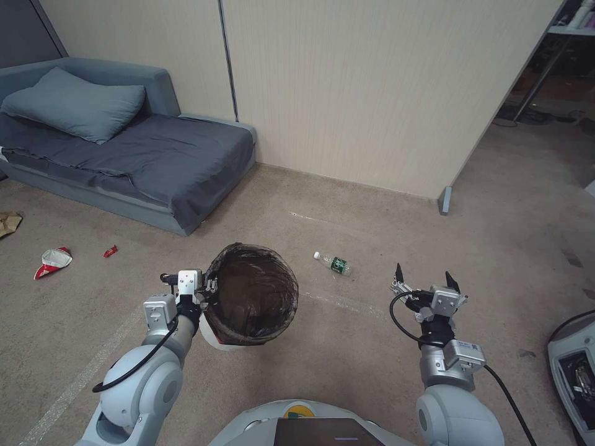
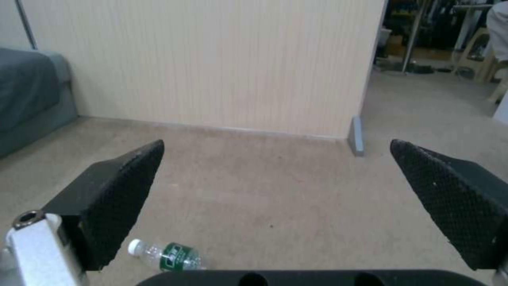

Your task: Pick up the trash bin, then pick up the garbage from the floor and place it into the trash bin.

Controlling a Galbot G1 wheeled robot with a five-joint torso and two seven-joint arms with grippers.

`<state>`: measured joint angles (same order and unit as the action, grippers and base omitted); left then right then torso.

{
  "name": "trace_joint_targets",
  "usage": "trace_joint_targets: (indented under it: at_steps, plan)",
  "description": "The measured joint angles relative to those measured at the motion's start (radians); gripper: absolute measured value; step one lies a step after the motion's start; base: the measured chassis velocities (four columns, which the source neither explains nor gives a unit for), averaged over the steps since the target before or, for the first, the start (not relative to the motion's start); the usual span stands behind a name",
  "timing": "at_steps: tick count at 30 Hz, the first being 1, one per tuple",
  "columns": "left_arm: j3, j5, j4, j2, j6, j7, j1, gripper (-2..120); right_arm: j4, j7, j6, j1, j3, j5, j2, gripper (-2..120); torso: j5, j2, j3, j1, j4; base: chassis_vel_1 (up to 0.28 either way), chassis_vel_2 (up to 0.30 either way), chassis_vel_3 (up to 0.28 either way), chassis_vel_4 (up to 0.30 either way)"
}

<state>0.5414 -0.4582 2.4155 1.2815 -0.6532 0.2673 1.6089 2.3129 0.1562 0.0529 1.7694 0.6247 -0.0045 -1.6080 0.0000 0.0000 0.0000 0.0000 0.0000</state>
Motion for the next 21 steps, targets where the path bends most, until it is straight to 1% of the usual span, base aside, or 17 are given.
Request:
trace_joint_targets:
  at_steps: [2, 10, 21]
  plan:
    - [0.008, -0.022, 0.028, 0.002, -0.002, 0.009, 0.014, 7, 0.0, 0.0, 0.0, -0.001, 0.0, 0.002, 0.0, 100, -0.0001, 0.0, 0.0, 0.0, 0.0, 0.0, 0.0, 0.0, 0.0]
    - [0.02, -0.067, 0.071, 0.01, -0.007, 0.028, 0.029, 7, 0.004, -0.003, 0.001, 0.001, 0.008, 0.006, 0.0, 100, 0.0, 0.0, 0.0, 0.0, -0.0001, 0.0, 0.0, 0.0, 0.0]
    - [0.028, -0.066, 0.079, 0.018, -0.007, 0.029, 0.033, 7, 0.011, -0.009, 0.0, 0.004, 0.011, 0.006, 0.0, 100, 0.0, 0.0, 0.0, 0.0, -0.0001, 0.0, 0.0, 0.0, 0.0]
